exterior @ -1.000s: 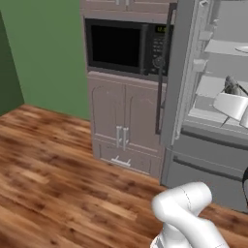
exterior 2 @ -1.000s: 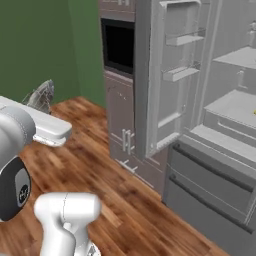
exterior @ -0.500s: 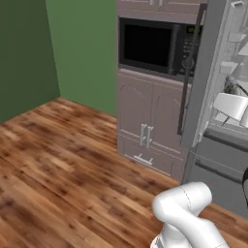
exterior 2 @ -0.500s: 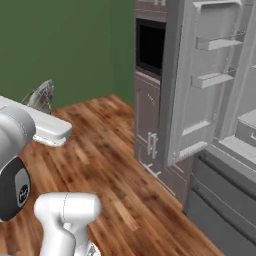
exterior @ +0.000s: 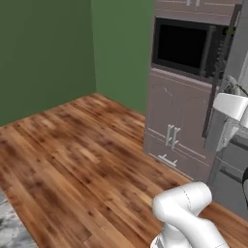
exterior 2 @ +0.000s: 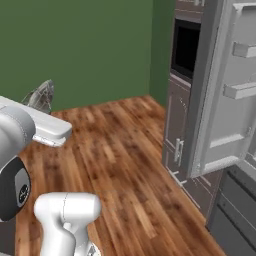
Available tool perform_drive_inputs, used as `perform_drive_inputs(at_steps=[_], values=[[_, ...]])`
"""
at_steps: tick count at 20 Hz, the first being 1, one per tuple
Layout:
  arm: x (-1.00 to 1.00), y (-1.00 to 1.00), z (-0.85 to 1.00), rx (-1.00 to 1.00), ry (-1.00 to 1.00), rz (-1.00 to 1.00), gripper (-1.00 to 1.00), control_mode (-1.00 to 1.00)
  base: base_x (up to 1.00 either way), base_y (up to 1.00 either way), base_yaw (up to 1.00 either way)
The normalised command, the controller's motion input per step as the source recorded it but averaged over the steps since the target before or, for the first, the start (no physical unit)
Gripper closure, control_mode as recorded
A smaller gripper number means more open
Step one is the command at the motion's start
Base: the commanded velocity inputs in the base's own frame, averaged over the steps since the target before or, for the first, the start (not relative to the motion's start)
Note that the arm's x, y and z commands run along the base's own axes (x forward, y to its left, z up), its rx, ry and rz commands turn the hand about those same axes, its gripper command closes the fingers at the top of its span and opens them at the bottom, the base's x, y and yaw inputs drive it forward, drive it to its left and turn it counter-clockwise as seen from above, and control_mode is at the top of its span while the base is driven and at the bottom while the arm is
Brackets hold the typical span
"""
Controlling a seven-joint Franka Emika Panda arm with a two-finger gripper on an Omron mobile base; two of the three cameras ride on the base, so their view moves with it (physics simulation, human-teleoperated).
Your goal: Retrieve the fish from the fridge and place it on the saucepan with marinade on the stove.
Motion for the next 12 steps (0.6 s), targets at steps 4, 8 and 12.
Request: perform_drive_inputs(at_steps=[4, 8, 12], values=[[0.0, 0.0, 0.0, 0.0, 0.0, 0.0, 1.0, 1.0, -0.29, 0.0, 0.36], [0.0, 0.0, 0.0, 0.0, 0.0, 0.0, 1.0, 1.0, -0.17, -0.09, 0.35], [0.0, 0.0, 0.0, 0.0, 0.0, 0.0, 1.0, 1.0, 0.0, -0.47, 0.26]])
